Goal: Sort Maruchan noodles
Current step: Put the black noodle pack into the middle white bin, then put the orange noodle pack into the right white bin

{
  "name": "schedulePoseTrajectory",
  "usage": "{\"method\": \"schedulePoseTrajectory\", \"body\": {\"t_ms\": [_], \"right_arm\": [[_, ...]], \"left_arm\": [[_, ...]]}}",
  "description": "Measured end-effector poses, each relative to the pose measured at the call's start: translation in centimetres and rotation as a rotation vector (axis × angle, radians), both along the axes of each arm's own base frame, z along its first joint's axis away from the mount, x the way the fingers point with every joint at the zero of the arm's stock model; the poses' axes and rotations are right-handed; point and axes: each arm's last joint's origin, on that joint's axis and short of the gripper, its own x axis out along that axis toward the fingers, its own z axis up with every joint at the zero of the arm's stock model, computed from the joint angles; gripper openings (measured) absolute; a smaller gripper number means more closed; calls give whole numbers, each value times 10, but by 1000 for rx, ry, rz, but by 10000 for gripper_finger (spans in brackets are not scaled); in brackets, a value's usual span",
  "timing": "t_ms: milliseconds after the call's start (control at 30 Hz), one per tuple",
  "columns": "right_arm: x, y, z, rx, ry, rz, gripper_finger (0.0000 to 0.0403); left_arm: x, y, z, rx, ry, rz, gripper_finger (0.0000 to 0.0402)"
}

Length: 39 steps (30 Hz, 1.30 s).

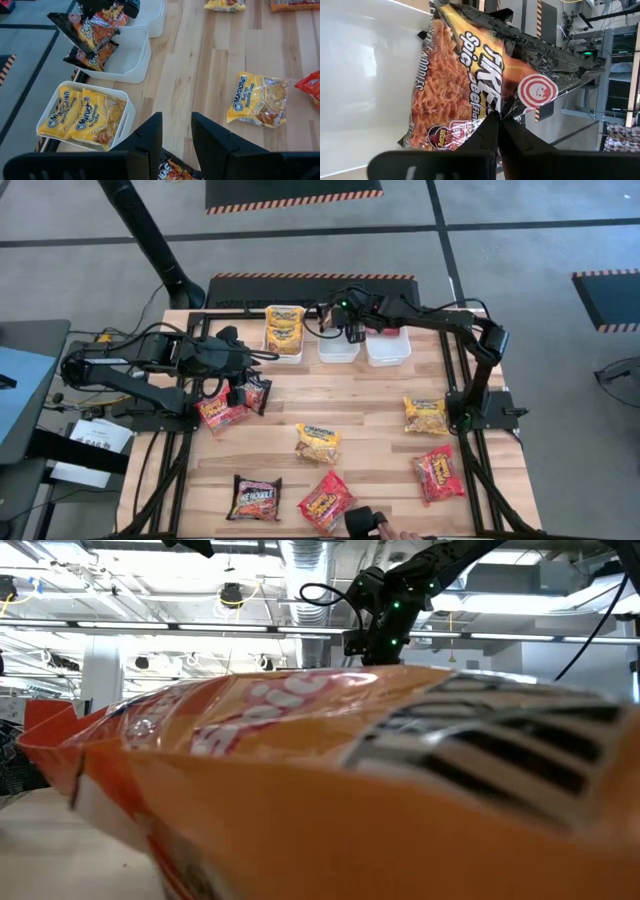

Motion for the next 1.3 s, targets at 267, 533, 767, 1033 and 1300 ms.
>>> {"method": "schedulePoseTrajectory", "body": {"t_ms": [267,533,767,1033,1300], "right_arm": [[2,3,0,12,-17,-5,44],[3,4,0,3,-17,-14,84],[4,7,1,26,-65,-56,88],[15,36,7,-71,-35,-64,88],[16,81,10,-163,72,-89,88]], "left_arm": [[0,0,0,-12,-5,10,91],[0,0,0,-14,-2,11,91],[0,0,0,-14,-1,11,91],[-2,0,-2,-10,25,10,91],[-4,0,-5,-7,60,10,91]]}}
